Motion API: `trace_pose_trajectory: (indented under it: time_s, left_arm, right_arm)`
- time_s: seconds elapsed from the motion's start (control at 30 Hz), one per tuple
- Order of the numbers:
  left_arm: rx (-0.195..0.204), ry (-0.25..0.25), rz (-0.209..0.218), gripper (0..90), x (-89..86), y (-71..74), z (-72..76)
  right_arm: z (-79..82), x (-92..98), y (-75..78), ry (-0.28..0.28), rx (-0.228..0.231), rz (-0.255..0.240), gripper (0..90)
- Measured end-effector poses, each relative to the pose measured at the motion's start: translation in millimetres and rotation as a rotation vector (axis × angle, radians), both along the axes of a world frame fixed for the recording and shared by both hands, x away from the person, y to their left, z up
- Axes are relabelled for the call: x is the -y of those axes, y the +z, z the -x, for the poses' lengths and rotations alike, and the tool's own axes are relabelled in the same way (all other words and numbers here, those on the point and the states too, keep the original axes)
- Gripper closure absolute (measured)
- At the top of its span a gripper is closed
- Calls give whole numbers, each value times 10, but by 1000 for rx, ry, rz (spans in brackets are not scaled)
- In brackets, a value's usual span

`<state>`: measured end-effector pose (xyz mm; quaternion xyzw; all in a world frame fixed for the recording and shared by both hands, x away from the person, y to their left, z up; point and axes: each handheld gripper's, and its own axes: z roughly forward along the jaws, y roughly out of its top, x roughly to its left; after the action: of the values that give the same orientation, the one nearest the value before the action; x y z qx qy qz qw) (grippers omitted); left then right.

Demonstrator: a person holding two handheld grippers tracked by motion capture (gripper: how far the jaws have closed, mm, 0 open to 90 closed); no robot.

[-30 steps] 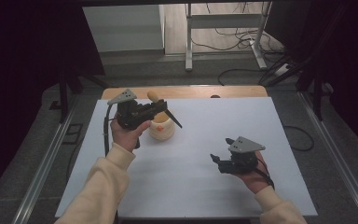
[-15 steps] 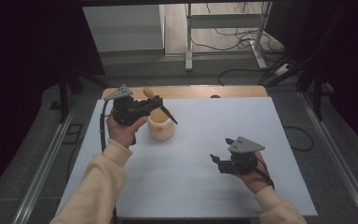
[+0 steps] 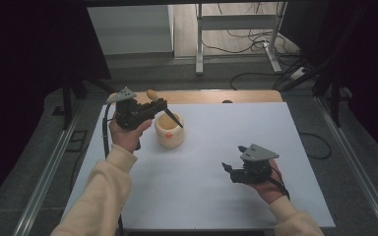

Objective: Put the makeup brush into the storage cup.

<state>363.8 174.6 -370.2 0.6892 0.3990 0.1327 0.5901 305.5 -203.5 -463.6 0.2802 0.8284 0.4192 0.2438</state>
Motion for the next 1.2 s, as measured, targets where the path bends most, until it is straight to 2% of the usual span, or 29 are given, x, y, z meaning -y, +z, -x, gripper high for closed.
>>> trace_pose_trajectory:
  time_s: [0.7,1.2]
  left_arm:
    - [-10,51,-20,785,-114,-25,-104]
    - [-26,90,-71,785,-136,-72,-222]
  right_arm:
    - [-1,-4,-16,-1,-4,18,209]
    - [-6,-4,-28,-3,-6,29,209]
